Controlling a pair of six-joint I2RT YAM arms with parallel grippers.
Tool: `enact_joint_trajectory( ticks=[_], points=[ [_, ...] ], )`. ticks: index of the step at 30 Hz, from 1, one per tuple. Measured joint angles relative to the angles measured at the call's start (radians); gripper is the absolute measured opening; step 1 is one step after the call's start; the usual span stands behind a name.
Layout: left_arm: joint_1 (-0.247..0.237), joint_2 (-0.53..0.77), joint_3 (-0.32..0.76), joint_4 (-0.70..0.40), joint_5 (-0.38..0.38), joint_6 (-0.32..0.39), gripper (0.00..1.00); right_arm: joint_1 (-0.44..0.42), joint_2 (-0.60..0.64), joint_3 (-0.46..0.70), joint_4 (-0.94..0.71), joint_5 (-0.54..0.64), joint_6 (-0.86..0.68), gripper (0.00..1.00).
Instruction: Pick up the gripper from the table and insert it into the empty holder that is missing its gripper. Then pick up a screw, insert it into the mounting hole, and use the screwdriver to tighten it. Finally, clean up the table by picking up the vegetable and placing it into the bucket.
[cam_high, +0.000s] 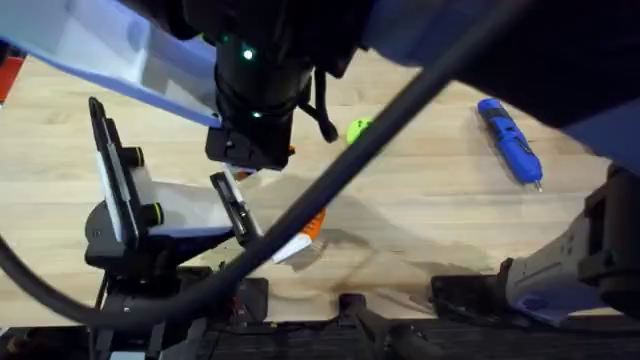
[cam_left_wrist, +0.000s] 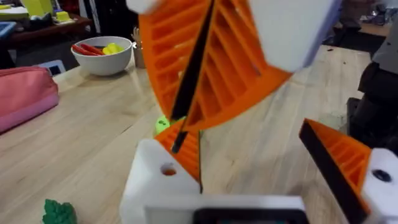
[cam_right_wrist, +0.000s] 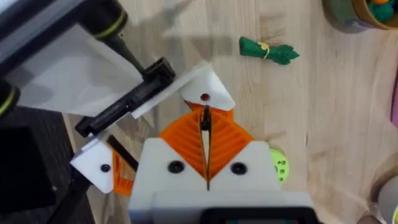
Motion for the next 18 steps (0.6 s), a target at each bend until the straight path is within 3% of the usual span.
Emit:
enact_joint_trajectory(
  ticks=[18],
  points=[
    [0.0, 0.0, 0.0, 0.0, 0.0, 0.0, 0.985, 0.0, 0.024, 0.086, -0.072, 0.0, -0.002, 0.005]
  ],
)
